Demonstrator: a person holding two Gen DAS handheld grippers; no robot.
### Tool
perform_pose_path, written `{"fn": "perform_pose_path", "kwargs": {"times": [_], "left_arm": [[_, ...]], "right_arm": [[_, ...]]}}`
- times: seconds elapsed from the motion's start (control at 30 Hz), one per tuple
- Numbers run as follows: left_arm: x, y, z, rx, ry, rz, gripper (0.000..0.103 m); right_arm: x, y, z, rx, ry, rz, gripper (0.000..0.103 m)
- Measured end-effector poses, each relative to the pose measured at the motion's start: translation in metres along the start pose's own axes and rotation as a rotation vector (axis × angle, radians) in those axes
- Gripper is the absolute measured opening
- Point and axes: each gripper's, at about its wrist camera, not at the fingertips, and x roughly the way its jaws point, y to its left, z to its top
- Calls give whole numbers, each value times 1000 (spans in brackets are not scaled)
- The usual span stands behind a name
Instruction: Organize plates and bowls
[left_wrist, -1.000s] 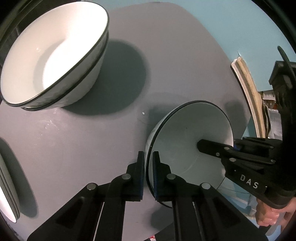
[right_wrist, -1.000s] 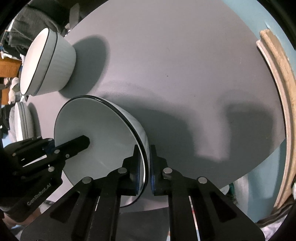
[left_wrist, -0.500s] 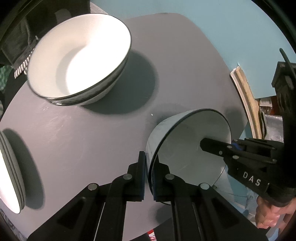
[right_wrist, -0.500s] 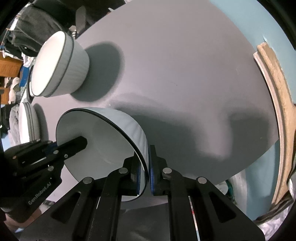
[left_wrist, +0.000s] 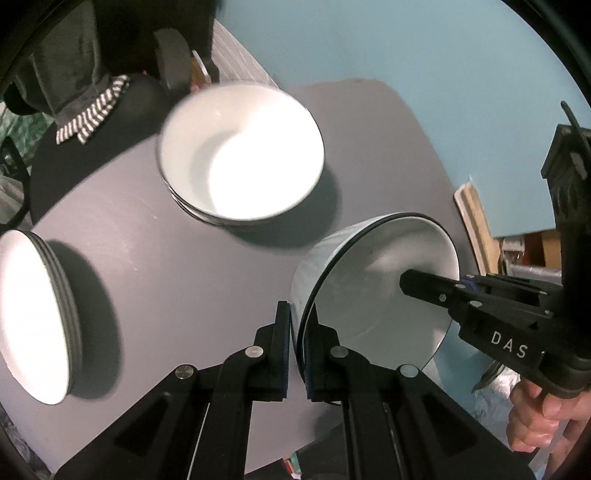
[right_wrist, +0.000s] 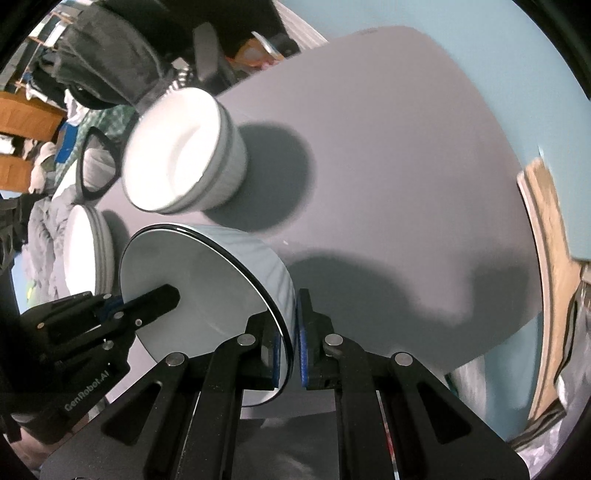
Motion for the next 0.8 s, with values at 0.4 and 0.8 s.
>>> {"fn": "perform_pose_path", "kwargs": {"times": [0.4,0.8], "left_arm": [[-29,26,32,-49,-75,42,5],[-27,52,75,-92,-116,84,5]], "right_arm": [[-9,35,44,-102,-29,-5,8],[-3,59,101,-155,-30,-16,8]]}}
